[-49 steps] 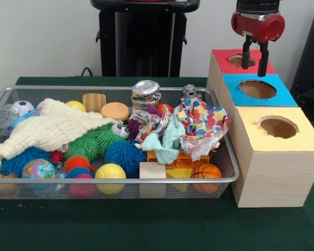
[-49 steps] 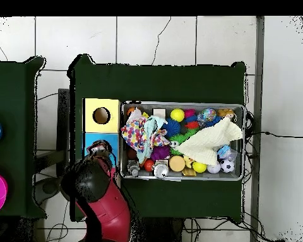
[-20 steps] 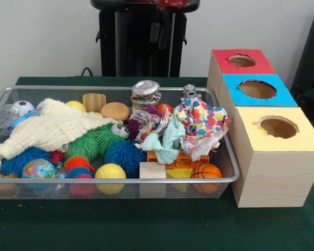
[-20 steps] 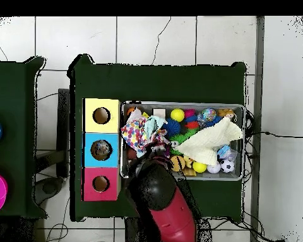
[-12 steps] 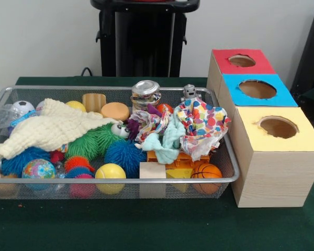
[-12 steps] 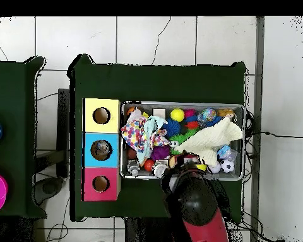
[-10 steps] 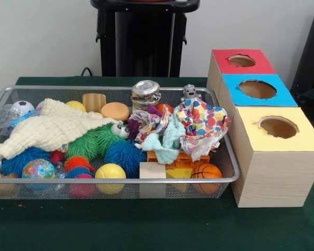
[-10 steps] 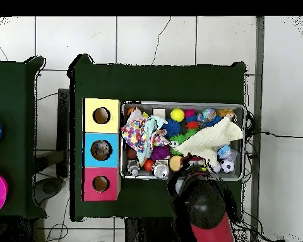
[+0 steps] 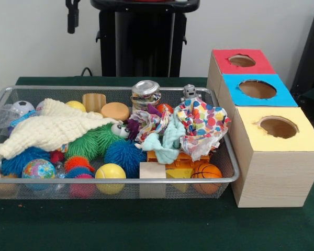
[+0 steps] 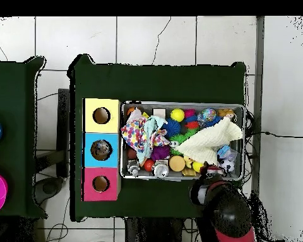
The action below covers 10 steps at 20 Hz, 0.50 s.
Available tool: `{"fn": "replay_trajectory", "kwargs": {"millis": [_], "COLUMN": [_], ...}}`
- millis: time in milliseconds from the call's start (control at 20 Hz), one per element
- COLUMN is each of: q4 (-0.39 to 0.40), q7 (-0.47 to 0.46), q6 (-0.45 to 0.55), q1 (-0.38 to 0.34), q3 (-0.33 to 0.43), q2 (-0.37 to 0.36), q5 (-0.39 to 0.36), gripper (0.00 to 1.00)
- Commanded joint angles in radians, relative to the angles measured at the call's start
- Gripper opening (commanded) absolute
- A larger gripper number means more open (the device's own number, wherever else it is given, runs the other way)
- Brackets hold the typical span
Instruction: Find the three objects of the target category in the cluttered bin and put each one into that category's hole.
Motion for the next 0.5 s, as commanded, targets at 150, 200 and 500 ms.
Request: {"fn": "replay_trajectory", "kwargs": {"millis": [150, 200, 500], "q4": [0.085, 0.088, 0.062], "q7": [-0.1, -0.099, -0.057], "q6": [-0.11, -0.122, -0.17], "q1": [-0.162, -0.192, -0.318], "q3": [0.261, 0.286, 0.379], "q2": [-0.022, -0.02, 0.01], "q5": [-0.151, -0.168, -0.302], "gripper": [1.0, 1.0, 1.0]}}
